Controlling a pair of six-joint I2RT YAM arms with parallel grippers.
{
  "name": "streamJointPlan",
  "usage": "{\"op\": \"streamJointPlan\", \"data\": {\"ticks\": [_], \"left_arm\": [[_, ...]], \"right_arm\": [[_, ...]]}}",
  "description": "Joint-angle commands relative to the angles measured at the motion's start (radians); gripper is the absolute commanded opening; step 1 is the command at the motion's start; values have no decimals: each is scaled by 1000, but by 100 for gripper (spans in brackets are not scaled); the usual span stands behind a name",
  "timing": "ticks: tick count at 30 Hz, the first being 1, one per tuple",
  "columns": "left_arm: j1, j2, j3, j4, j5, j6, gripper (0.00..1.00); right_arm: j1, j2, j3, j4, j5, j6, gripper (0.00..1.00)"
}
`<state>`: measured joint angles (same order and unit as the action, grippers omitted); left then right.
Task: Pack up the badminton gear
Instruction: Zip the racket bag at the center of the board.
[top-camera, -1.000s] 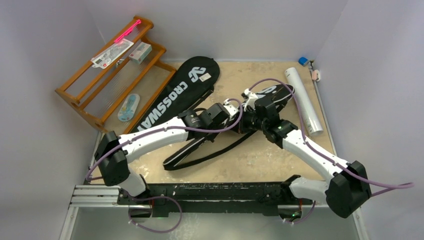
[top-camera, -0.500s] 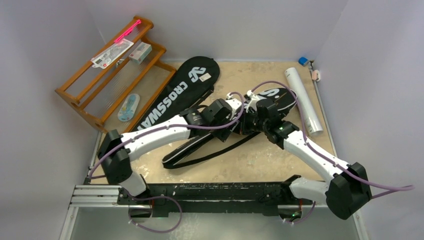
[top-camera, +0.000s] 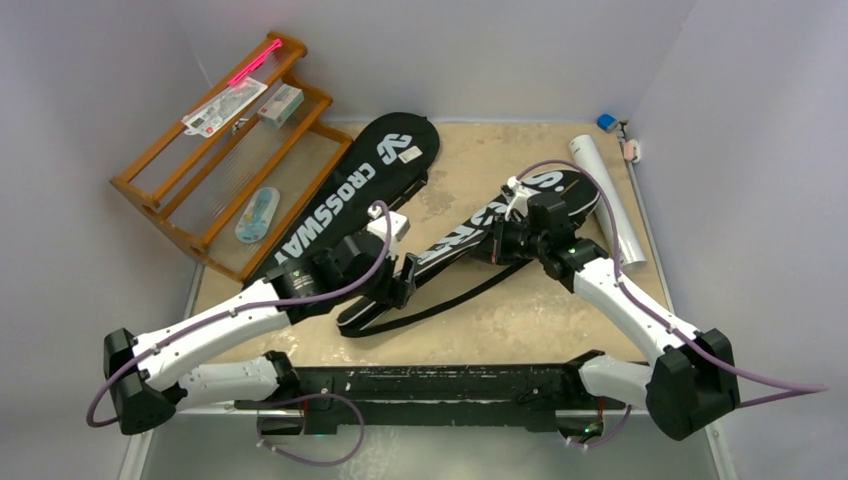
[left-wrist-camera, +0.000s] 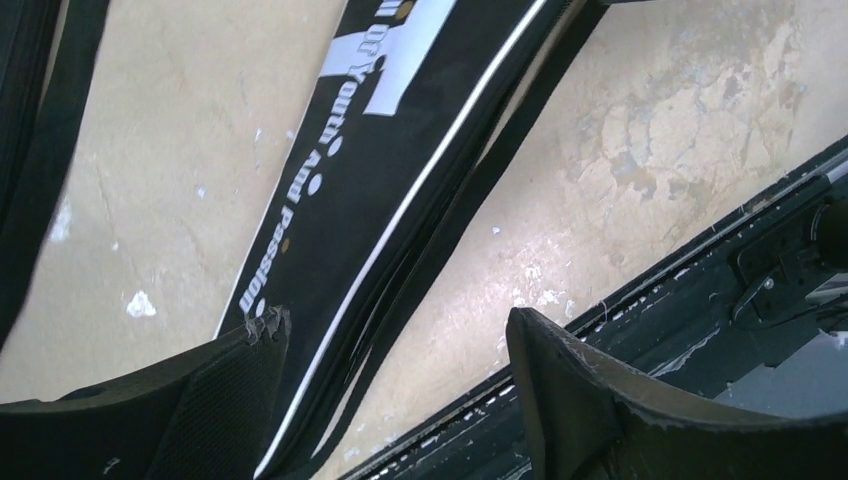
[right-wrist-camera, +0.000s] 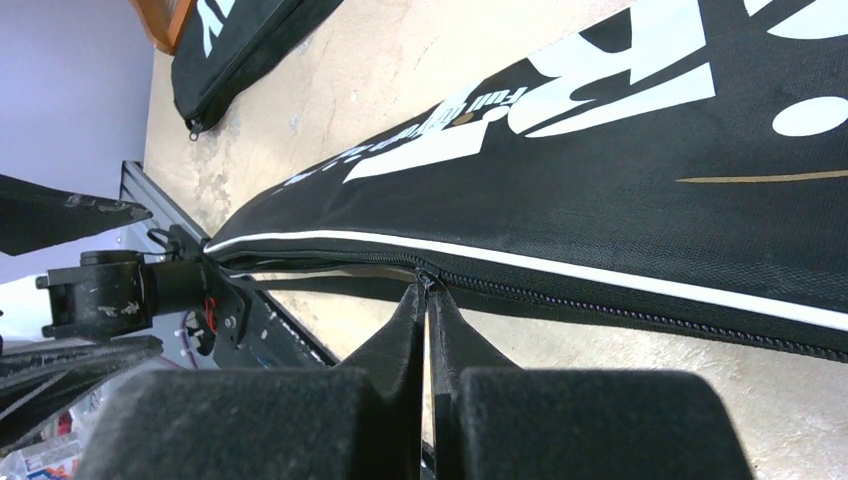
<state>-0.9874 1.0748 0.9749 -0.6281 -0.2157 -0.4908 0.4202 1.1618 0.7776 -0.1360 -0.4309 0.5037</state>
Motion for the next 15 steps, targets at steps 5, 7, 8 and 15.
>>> {"op": "streamJointPlan", "data": {"ticks": [5, 7, 8, 15], "left_arm": [[41, -47, -65, -107, -10, -131, 84], [41, -36, -94, -116, -47, -140, 84], [41, -34, -109, -105, -39, -130, 84], [39, -5, -184, 49, 83, -36, 82]], "right_arm": [[-1, -46, 59, 3, -32, -22, 0], [0, -47, 64, 0, -35, -23, 0], [0, -47, 66, -1, -35, -24, 0], [-1, -34, 82, -7, -38, -24, 0]]}}
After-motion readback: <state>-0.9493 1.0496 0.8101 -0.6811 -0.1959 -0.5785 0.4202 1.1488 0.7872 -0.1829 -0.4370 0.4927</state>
